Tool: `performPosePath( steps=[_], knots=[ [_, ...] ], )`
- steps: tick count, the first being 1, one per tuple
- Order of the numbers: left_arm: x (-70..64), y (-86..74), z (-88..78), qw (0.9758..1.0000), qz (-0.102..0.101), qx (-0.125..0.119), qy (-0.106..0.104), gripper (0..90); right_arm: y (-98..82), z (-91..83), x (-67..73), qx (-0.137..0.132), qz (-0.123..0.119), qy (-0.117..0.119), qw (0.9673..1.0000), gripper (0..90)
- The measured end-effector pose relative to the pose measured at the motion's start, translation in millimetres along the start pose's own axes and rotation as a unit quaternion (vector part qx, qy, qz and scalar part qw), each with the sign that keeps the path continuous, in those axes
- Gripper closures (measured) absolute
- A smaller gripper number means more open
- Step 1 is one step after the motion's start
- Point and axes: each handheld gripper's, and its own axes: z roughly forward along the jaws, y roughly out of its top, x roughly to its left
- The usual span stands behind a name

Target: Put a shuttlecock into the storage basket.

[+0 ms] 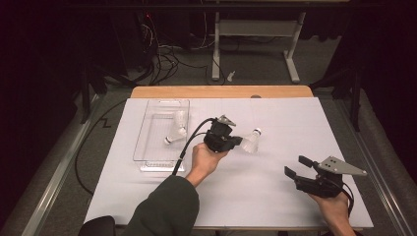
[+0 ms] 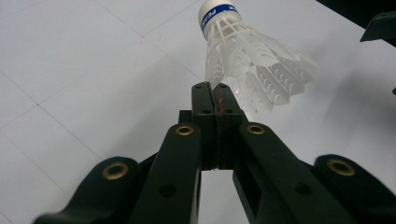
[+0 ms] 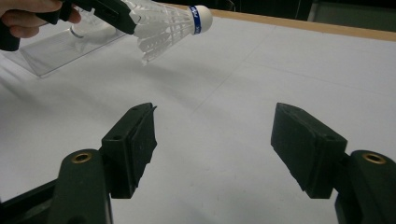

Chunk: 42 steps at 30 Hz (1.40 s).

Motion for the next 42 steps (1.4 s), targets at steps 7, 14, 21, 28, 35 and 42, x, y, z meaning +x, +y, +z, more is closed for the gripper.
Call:
performPosePath(
  steps=[7, 14, 21, 28, 35, 42],
  knots=[
    [-0.8, -2.1, -7.0, 1.0000, 0.000, -0.006, 0.000, 89.9, 0.0, 0.0, 0.2, -0.001, 0.000, 0.000, 1.0000, 31.0],
    [-2.9, -2.8, -12.7, 0.9999, 0.004, -0.011, -0.001, 89.9, 0.1, -0.2, 0.2, -0.001, 0.000, 0.000, 1.0000, 31.0],
    [-4.2, -5.6, -20.6, 0.9998, 0.005, -0.017, -0.003, 89.9, 0.1, -0.1, 0.7, 0.000, 0.000, -0.001, 1.0000, 31.0],
    [-2.1, -9.2, -29.1, 0.9998, 0.004, -0.020, 0.000, 89.9, 0.1, 0.0, 0.3, 0.000, 0.000, 0.000, 1.0000, 31.0],
    [-0.8, -13.1, -36.8, 0.9997, 0.004, -0.024, 0.002, 89.9, 0.1, -0.1, 0.5, -0.001, 0.001, -0.001, 1.0000, 31.0],
    [1.0, -17.0, -44.1, 0.9996, 0.000, -0.029, 0.004, 89.9, 0.1, 0.0, 0.6, 0.000, -0.001, -0.001, 1.0000, 31.0]
  ],
)
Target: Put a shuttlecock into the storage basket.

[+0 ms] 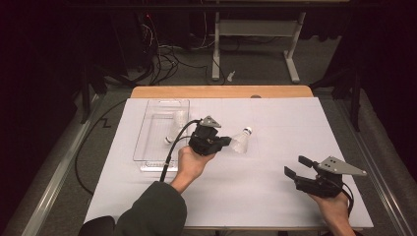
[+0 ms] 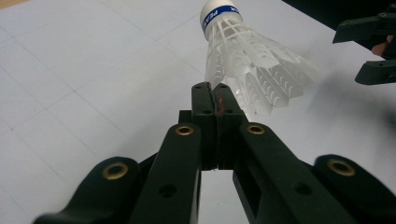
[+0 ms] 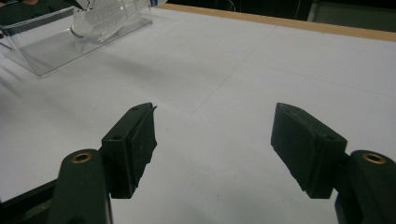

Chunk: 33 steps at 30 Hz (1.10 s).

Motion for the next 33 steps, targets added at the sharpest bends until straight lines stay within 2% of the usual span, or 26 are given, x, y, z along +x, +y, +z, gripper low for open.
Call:
performPosePath(
  steps=[33],
  knots=[
    [2.0, -13.6, -25.0, 0.9998, -0.006, -0.015, 0.008, 89.9, 0.1, 0.2, 0.4, 0.001, 0.000, 0.000, 1.0000, 31.0]
  ],
)
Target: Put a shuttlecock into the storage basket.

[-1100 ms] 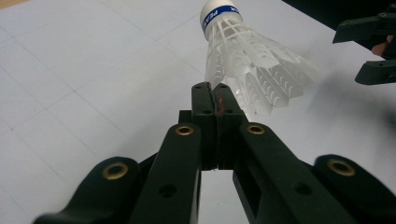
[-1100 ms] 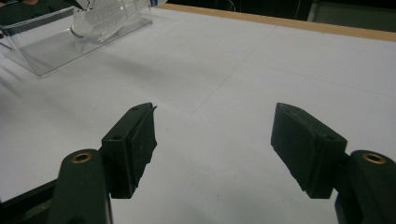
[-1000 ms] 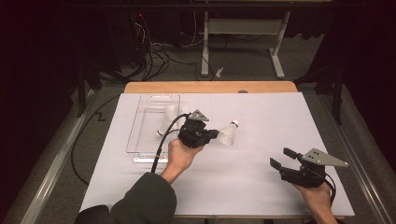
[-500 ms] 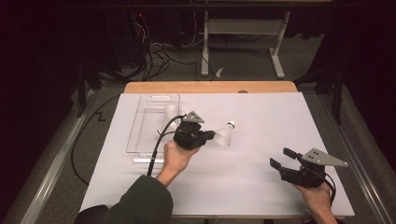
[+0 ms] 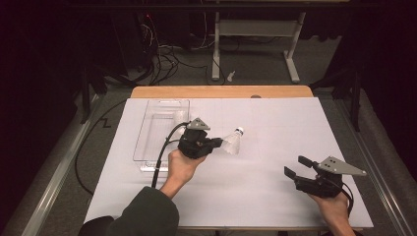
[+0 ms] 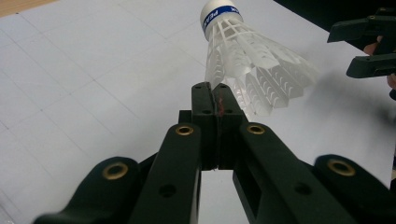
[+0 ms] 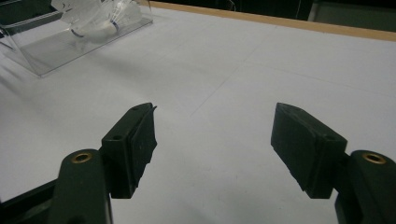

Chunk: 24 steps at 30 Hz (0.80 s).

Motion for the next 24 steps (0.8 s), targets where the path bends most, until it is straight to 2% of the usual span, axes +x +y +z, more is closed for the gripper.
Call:
performPosePath(
  steps=[24],
  knots=[
    [7.9, -9.1, -18.9, 0.9998, -0.014, -0.012, 0.011, 89.8, 0.1, 0.0, 0.3, 0.000, 0.000, -0.001, 1.0000, 31.0]
  ],
)
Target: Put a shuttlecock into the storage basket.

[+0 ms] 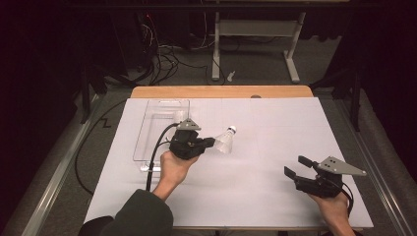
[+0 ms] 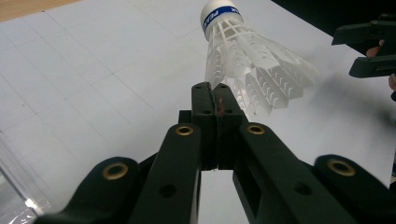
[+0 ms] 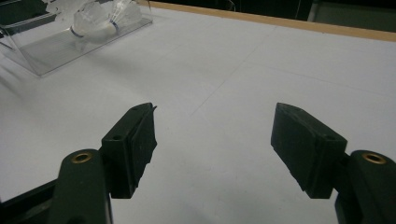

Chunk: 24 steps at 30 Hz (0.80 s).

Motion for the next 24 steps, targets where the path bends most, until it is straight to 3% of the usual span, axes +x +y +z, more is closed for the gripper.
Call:
performPosePath(
  steps=[24],
  knots=[
    [11.4, -9.4, -24.2, 0.9997, -0.013, -0.011, 0.019, 89.9, 0.0, 0.3, -0.2, 0.000, 0.000, 0.001, 1.0000, 31.0]
  ],
)
